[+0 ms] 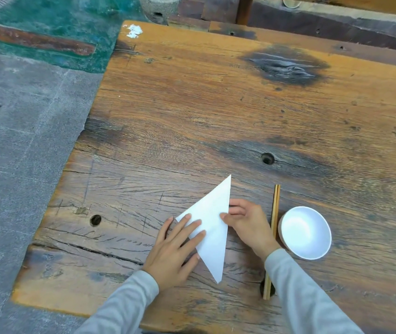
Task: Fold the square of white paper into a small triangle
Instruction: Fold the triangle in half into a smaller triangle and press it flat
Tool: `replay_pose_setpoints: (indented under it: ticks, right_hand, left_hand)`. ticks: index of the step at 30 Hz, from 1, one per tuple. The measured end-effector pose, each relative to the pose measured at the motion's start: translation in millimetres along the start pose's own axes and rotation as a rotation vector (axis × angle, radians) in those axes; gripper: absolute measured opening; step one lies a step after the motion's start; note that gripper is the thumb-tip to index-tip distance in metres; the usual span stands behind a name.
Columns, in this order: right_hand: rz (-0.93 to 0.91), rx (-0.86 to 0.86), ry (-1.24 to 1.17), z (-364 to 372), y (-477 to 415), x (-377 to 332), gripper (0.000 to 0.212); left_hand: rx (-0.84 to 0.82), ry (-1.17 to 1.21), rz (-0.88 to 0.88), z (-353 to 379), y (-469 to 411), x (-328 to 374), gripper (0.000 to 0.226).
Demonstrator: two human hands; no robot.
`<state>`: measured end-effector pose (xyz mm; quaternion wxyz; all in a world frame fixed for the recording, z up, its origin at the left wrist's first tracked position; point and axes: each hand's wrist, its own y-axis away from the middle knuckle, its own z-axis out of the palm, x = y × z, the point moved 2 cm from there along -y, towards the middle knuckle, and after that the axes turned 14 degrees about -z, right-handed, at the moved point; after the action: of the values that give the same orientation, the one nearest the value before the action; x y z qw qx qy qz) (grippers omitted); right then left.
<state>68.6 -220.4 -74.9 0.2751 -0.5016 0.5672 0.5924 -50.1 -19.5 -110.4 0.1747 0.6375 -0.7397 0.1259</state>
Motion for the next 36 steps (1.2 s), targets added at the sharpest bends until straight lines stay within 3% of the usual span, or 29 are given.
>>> replay_pose_setpoints:
  ticks: [4, 8, 12, 16, 19, 22, 25, 28, 31, 33, 36]
  right_hand:
    - [-0.044, 0.043, 0.095, -8.3, -17.7, -6.0, 0.019]
    - [-0.078, 0.223, 0.108, -10.1, -20.4, -5.0, 0.017]
    - [-0.008, 0.428, -0.042, 3.2, 2.6, 3.3, 0.019]
    - [0.041, 0.361, -0.362, 19.2, 30.3, 11.8, 0.028]
    - [0.034, 0.274, -0.436, 20.7, 39.4, 13.2, 0.052]
    - [-0.010, 0.204, -0.379, 19.8, 41.9, 11.8, 0.057]
    - [-0.045, 0.198, -0.387, 14.2, 42.8, 7.0, 0.048]
    - [0.003, 0.319, -0.416, 0.1, 38.4, 3.3, 0.034]
    - [0.073, 0.439, -0.395, -9.9, 36.0, 4.2, 0.036]
    - [0.086, 0.453, -0.379, -8.6, 39.6, 4.7, 0.033]
    - [0.085, 0.507, -0.412, -0.4, 51.1, 4.5, 0.024]
  left_hand:
    - [0.092, 0.005, -0.078, -10.4, -22.7, -6.1, 0.043]
    - [0.196, 0.021, -0.087, -15.1, -30.4, 8.8, 0.039]
    - [0.127, 0.003, -0.125, -10.6, -29.8, 42.3, 0.045]
    - [0.042, -0.019, -0.324, -6.5, -40.1, 55.8, 0.061]
    - [-0.029, -0.044, -0.381, -5.7, -45.4, 56.8, 0.071]
    - [-0.018, -0.050, -0.340, -3.2, -48.5, 55.3, 0.058]
    - [0.077, -0.036, -0.201, -2.8, -53.0, 40.1, 0.045]
    - [0.084, -0.107, 0.018, -5.8, -58.5, 11.8, 0.047]
    - [0.027, -0.208, 0.156, -14.7, -67.5, -15.1, 0.053]
    - [0.002, -0.233, 0.160, -18.9, -72.9, -25.7, 0.055]
    - [0.057, -0.170, 0.027, -22.3, -72.2, -16.5, 0.061]
